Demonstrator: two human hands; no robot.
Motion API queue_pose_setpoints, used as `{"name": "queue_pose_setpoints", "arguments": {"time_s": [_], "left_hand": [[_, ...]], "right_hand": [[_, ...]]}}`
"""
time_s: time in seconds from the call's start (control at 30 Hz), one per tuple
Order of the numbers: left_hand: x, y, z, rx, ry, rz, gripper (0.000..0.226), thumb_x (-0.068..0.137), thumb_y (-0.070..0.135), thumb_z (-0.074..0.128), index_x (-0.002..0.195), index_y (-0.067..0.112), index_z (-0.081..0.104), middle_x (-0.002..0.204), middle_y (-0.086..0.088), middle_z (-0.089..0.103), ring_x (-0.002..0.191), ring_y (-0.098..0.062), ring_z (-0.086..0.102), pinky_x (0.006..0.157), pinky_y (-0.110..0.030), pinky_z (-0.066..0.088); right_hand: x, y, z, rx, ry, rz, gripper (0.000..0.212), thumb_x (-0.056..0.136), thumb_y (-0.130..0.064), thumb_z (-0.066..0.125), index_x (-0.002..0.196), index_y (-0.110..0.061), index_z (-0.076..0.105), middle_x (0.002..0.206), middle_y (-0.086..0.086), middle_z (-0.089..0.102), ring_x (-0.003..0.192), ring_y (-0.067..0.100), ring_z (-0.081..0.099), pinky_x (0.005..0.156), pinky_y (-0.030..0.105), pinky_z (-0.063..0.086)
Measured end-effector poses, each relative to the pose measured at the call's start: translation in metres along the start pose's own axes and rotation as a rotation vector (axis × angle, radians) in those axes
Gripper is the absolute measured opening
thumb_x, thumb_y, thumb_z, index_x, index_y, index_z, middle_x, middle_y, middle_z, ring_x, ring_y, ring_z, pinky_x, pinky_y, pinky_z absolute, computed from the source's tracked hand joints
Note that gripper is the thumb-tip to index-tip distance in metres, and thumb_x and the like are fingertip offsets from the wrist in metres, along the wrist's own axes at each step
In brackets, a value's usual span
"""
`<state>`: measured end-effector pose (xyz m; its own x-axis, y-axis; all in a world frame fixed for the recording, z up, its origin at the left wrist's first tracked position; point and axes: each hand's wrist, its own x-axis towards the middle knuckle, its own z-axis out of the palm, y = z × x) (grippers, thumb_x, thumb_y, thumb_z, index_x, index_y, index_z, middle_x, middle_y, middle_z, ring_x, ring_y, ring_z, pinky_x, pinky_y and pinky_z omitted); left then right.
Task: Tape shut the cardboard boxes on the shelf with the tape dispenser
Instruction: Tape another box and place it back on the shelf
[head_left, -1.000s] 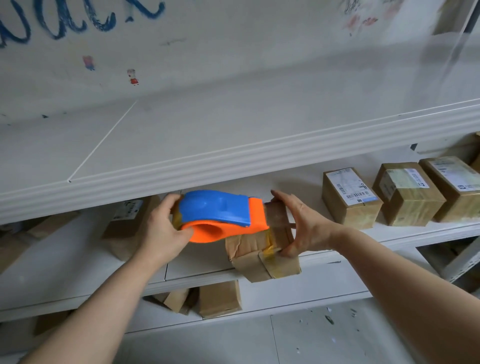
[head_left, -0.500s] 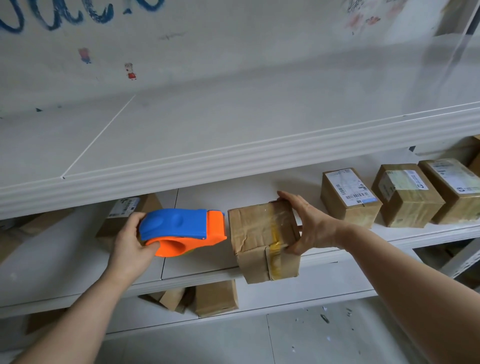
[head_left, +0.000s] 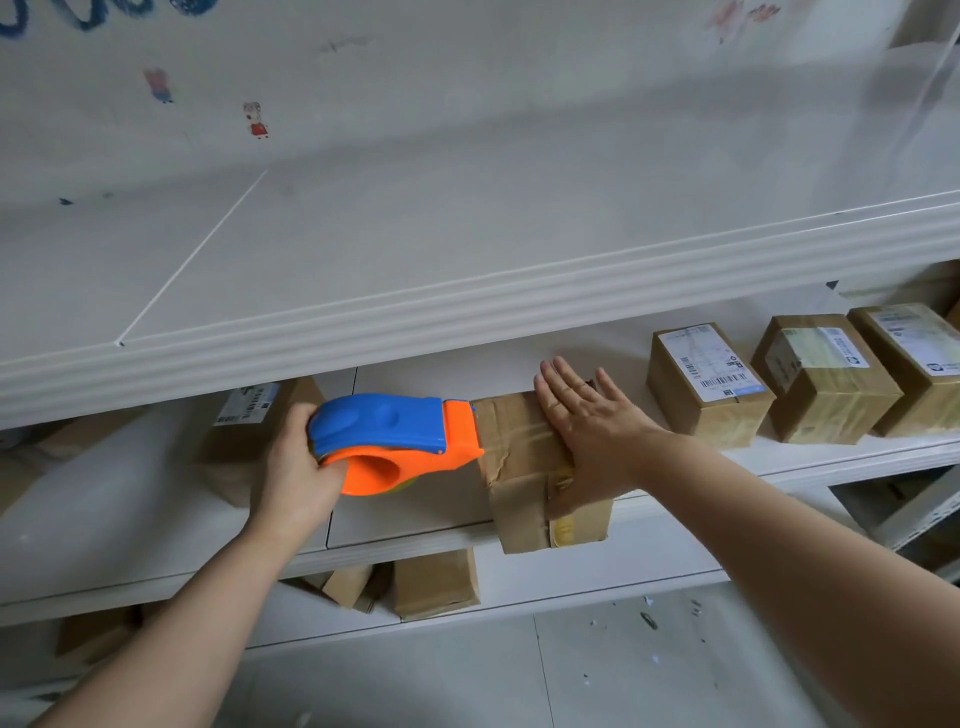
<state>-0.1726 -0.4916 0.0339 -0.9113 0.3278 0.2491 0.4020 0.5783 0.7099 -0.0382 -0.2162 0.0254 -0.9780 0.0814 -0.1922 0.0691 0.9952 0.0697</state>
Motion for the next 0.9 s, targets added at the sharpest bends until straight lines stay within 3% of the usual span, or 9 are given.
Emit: {"name": "queue_pose_setpoints", "arguments": {"time_s": [0.17, 0.27, 0.53, 0.7, 0.8, 0.9], "left_hand": [[0.002, 0.0, 0.001, 0.072, 0.022, -0.016, 0.036, 0.072, -0.008, 0.061, 0.095, 0.018, 0.048, 0.076, 0.003, 0.054, 0.07, -0.024, 0.053, 0.06, -0.034, 0.041], [0.005, 0.003, 0.0, 0.119, 0.028, -0.013, 0.037, 0.071, -0.004, 0.061, 0.094, 0.021, 0.047, 0.079, 0.001, 0.057, 0.075, -0.028, 0.055, 0.065, -0.038, 0.046], [0.007, 0.012, 0.0, 0.189, 0.025, 0.003, 0.036, 0.075, -0.001, 0.059, 0.095, 0.024, 0.045, 0.086, 0.001, 0.055, 0.076, -0.024, 0.051, 0.056, -0.028, 0.033], [0.005, 0.009, -0.001, 0.187, 0.005, 0.0, 0.036, 0.074, -0.002, 0.059, 0.096, 0.023, 0.045, 0.083, 0.003, 0.053, 0.076, -0.023, 0.051, 0.058, -0.029, 0.034], [0.003, 0.008, 0.002, 0.186, -0.012, -0.011, 0.034, 0.075, -0.001, 0.059, 0.1, 0.019, 0.048, 0.083, 0.003, 0.054, 0.076, -0.022, 0.052, 0.055, -0.027, 0.034], [-0.001, 0.003, 0.002, 0.188, -0.021, -0.029, 0.035, 0.076, 0.001, 0.059, 0.104, 0.019, 0.049, 0.084, 0.003, 0.056, 0.075, -0.022, 0.053, 0.053, -0.026, 0.034]], "right_hand": [[0.004, -0.007, -0.01, -0.112, -0.097, 0.038, 0.144, 0.057, -0.087, 0.055, 0.147, -0.006, -0.023, 0.156, 0.011, -0.029, 0.142, 0.026, -0.03, 0.116, 0.057, -0.008], [0.003, -0.027, -0.01, -0.062, -0.1, -0.005, 0.144, 0.058, -0.086, 0.056, 0.146, -0.003, -0.022, 0.153, 0.016, -0.032, 0.141, 0.026, -0.032, 0.117, 0.054, -0.009], [0.008, -0.026, -0.013, 0.136, -0.179, -0.045, 0.139, 0.061, -0.081, 0.062, 0.145, -0.021, -0.03, 0.148, 0.006, -0.041, 0.131, 0.015, -0.042, 0.115, 0.045, -0.02], [0.022, -0.048, -0.02, 0.165, -0.045, -0.026, 0.129, 0.07, -0.068, 0.063, 0.149, -0.012, -0.023, 0.155, 0.009, -0.031, 0.141, 0.022, -0.032, 0.117, 0.05, -0.014], [0.029, -0.054, -0.011, 0.148, 0.027, -0.02, 0.114, 0.077, -0.049, 0.059, 0.149, -0.012, -0.021, 0.161, 0.006, -0.011, 0.147, 0.021, -0.018, 0.117, 0.052, -0.012], [0.03, -0.054, -0.009, 0.173, 0.021, 0.005, 0.115, 0.074, -0.045, 0.061, 0.15, -0.012, -0.019, 0.16, 0.007, 0.002, 0.148, 0.024, -0.01, 0.117, 0.054, -0.01]]}}
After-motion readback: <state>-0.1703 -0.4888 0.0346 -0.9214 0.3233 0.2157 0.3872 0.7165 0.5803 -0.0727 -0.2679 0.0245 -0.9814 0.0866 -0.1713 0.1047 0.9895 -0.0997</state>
